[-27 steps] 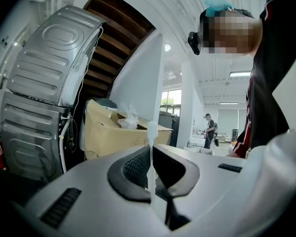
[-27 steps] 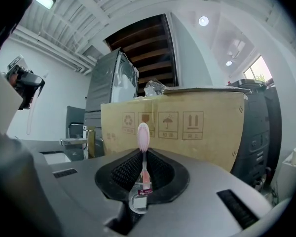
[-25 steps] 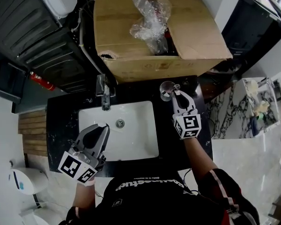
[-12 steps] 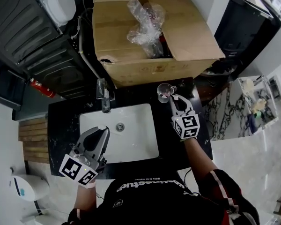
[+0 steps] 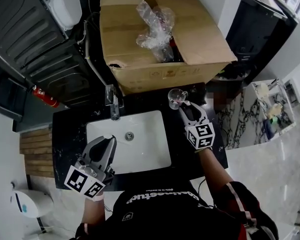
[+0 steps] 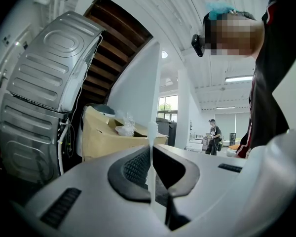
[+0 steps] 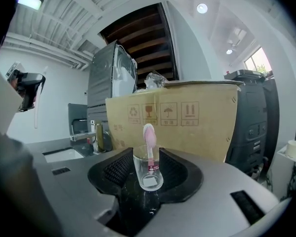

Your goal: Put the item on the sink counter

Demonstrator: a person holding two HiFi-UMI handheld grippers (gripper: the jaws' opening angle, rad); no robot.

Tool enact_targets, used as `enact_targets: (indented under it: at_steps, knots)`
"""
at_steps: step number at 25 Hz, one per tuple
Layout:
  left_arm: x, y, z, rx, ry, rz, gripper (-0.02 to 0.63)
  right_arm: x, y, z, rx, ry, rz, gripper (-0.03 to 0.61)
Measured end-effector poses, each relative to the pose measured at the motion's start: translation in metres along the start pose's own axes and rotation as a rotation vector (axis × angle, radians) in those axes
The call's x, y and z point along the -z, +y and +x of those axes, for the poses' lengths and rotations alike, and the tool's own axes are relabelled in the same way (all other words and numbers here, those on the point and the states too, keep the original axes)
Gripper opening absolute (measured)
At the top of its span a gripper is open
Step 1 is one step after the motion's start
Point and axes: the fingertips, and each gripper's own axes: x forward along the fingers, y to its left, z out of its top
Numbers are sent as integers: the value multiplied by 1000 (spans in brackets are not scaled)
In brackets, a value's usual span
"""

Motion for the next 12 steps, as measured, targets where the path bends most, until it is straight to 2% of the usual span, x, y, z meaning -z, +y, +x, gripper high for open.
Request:
enact_targets:
  at_steps: [7, 12]
  knots:
    - [5, 2, -4, 6, -27, -49, 26, 6, 1, -27, 16, 3, 61, 204]
    - [7, -1, -1, 26, -40, -65, 26, -14, 21, -62, -10, -34, 58, 204]
